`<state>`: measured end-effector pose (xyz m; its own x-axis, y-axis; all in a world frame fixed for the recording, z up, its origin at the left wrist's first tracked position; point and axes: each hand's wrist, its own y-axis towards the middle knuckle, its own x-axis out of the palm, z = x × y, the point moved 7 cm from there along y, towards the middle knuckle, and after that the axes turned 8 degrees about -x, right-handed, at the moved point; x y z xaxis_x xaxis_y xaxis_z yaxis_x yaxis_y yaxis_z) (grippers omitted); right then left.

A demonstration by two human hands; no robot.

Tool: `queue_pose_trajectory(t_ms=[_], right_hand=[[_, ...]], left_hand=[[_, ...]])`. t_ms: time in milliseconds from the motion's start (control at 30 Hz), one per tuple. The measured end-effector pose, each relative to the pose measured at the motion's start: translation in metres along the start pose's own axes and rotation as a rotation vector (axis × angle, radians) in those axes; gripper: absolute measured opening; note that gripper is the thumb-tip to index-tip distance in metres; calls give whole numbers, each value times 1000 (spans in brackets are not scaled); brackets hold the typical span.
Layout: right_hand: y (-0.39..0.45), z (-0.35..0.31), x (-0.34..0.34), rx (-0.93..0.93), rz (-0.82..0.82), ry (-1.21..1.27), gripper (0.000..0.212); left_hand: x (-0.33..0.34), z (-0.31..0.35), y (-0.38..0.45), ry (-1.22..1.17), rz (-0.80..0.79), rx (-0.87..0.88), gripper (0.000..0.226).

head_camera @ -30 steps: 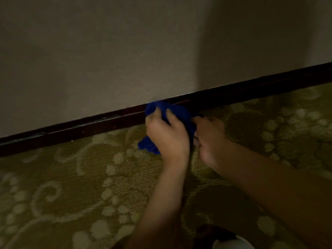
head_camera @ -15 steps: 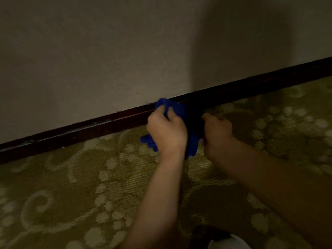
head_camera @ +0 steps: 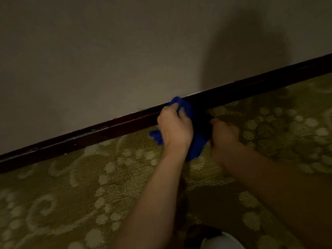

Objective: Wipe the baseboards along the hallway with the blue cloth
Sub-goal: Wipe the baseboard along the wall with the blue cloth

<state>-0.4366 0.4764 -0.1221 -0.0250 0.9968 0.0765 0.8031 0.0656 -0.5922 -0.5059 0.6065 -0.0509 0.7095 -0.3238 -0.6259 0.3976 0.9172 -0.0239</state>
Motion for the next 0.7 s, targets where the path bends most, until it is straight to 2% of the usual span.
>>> queue_pose_trajectory(t_ms=[100,167,233,300,367,467,567,633,700], right_hand=[[-10,6,17,57,-111,-2,12],[-18,7,32,57,-174,-8,15],[-16,1,33,2,-167,-37,14],[-5,-3,16,-30,-65,-27,16],[5,-3,-2,-10,-8,-9,11],[5,1,-5,17,-45,-17,18],[-15,1,30,-56,-136,-57,25],[-37,2,66,-142,-246,-155,19],[-65,9,100,-203,-377,-249,17]], left_hand=[[-42,-21,-1,-15,171,-66,26],[-46,-30,-2,-19,205,-130,29],[-21,-22,-5,-12,142,-97,24],[12,-6,-10,-1,31,0,20],[34,0,-11,19,-96,3,21],[15,-12,-5,-70,-84,-43,21],[-45,-64,0,-288,49,-267,29],[-83,-108,-6,-552,47,-454,35],[-119,-142,-21,-754,15,-560,38]])
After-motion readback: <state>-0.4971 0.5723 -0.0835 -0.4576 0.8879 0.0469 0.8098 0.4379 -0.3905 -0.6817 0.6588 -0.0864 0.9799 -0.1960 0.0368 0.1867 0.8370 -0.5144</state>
